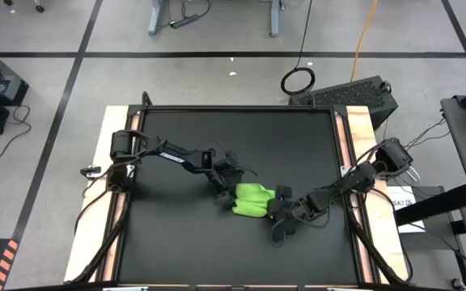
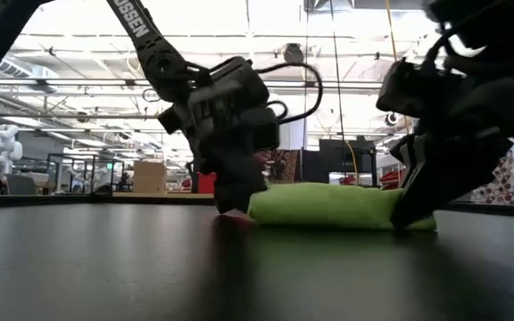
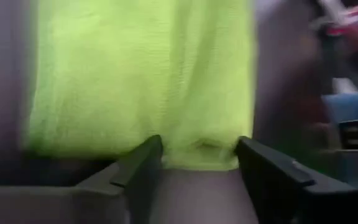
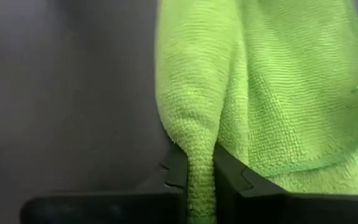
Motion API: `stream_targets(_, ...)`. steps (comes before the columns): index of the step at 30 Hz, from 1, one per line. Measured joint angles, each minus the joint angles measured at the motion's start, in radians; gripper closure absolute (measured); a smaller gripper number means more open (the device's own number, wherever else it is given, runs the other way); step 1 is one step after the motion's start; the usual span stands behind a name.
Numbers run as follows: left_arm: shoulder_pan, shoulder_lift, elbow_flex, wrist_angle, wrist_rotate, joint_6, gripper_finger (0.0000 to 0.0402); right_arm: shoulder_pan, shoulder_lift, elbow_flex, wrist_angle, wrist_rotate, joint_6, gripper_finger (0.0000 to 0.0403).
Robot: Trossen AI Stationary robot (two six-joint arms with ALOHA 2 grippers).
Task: Roll towel into tight, uniform cylinder
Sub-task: Roll the green towel
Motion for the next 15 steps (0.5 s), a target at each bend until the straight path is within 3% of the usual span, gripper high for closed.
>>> stream_targets(5,0.013,-0.097,0.0,-0.082,-0.121,0.131,0.0142,-0.045,-0.027,-0.002,-0.002,-0.114,-0.002,0.0383)
stream_targets(10,0.005,-0.15,-0.001,-0.15,-0.143,0.278,0.0137,-0.094,-0.054,-0.012,-0.003,-0.247,0.004,0.0387)
stream_targets(15,-0.082,-0.174,0.002,-0.137,-0.211,0.414,0.0137,-0.138,-0.067,-0.021,-0.001,-0.35,0.055,0.0387)
